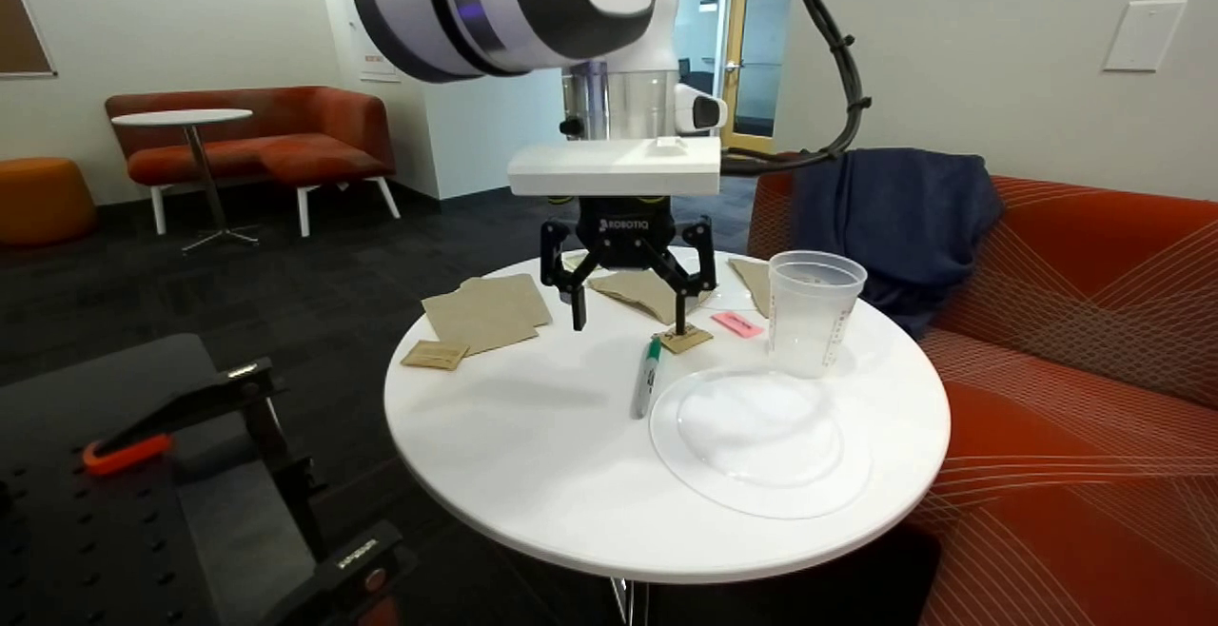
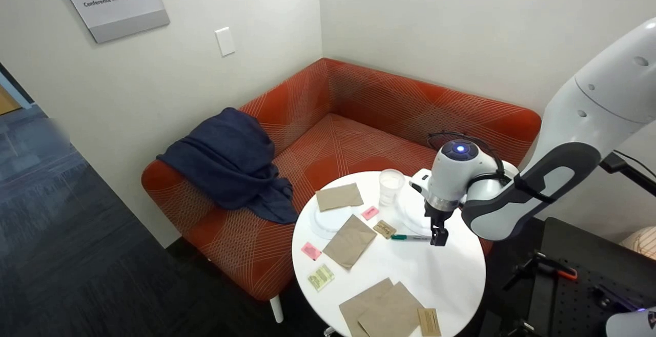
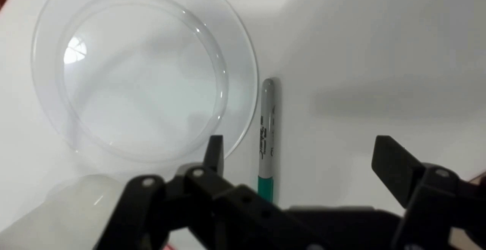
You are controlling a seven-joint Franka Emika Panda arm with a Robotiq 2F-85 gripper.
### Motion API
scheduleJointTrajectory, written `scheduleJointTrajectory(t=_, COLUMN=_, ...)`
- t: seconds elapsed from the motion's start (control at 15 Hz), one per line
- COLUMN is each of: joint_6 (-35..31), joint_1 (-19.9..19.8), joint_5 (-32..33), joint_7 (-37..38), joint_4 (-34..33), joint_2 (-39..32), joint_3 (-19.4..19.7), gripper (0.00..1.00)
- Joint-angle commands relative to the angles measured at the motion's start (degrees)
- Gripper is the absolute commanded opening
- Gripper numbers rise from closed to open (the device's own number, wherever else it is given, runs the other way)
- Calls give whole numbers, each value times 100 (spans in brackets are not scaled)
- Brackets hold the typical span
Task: Put the marker in the cup
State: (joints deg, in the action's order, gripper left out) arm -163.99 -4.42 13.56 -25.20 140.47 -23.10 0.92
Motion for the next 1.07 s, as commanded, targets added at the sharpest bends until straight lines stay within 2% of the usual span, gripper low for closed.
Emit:
scheduleJointTrajectory(t=0.0, joint_6=-207, joint_1=-308, joint_5=15, joint_7=-311, joint_4=-211, joint_2=-280, joint_3=-231, gripper=100)
scheduleJointTrajectory(t=0.47, joint_6=-197, joint_1=-465, joint_5=75, joint_7=-556, joint_4=-478, joint_2=-591, joint_3=-336, gripper=100)
scheduleJointTrajectory(t=1.0, joint_6=-195, joint_1=-448, joint_5=87, joint_7=-530, joint_4=-954, joint_2=-1070, joint_3=-414, gripper=100)
